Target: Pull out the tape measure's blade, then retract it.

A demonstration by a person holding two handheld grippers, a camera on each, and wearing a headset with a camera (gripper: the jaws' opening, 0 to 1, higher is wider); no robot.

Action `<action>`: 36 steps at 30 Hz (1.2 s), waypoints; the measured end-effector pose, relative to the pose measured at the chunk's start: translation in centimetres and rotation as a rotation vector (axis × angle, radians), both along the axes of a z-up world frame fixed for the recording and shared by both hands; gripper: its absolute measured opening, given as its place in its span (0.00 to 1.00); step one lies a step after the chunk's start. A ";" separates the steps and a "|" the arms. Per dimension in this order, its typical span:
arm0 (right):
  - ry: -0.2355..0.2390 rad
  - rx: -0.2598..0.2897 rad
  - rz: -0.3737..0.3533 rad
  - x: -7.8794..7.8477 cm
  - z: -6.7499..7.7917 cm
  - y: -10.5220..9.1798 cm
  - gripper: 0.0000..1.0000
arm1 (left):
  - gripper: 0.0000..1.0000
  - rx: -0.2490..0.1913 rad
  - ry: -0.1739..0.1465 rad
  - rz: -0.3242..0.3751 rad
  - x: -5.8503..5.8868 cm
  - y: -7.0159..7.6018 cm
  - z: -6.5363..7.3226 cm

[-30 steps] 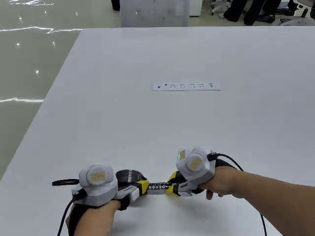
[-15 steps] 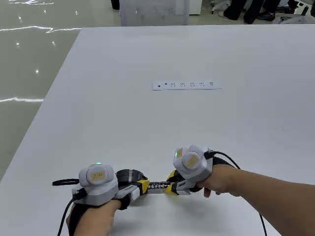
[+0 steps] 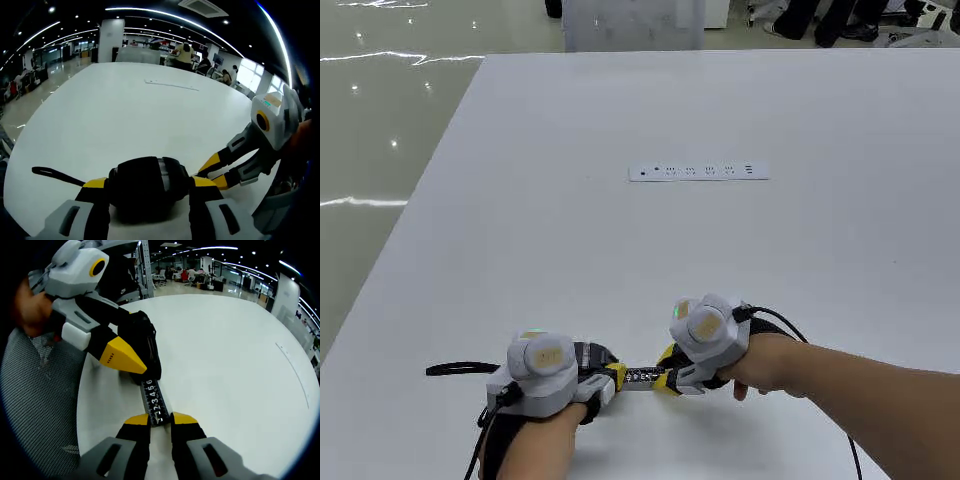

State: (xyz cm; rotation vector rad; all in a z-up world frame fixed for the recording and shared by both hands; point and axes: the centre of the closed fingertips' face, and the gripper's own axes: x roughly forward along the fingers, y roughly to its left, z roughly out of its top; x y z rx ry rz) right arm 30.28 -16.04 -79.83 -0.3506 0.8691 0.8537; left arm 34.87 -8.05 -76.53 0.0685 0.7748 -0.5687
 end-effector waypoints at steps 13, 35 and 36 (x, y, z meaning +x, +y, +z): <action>-0.022 0.021 -0.003 0.0 0.1 0.0 0.14 | 0.59 -0.051 0.031 0.059 0.1 0.6 -0.1; -0.007 0.041 0.060 0.6 0.2 2.5 0.14 | 0.58 -0.056 0.053 -0.007 -0.1 0.5 -0.2; -0.005 0.042 0.061 0.6 0.2 2.7 0.14 | 0.58 -0.055 0.054 -0.006 -0.1 0.5 -0.2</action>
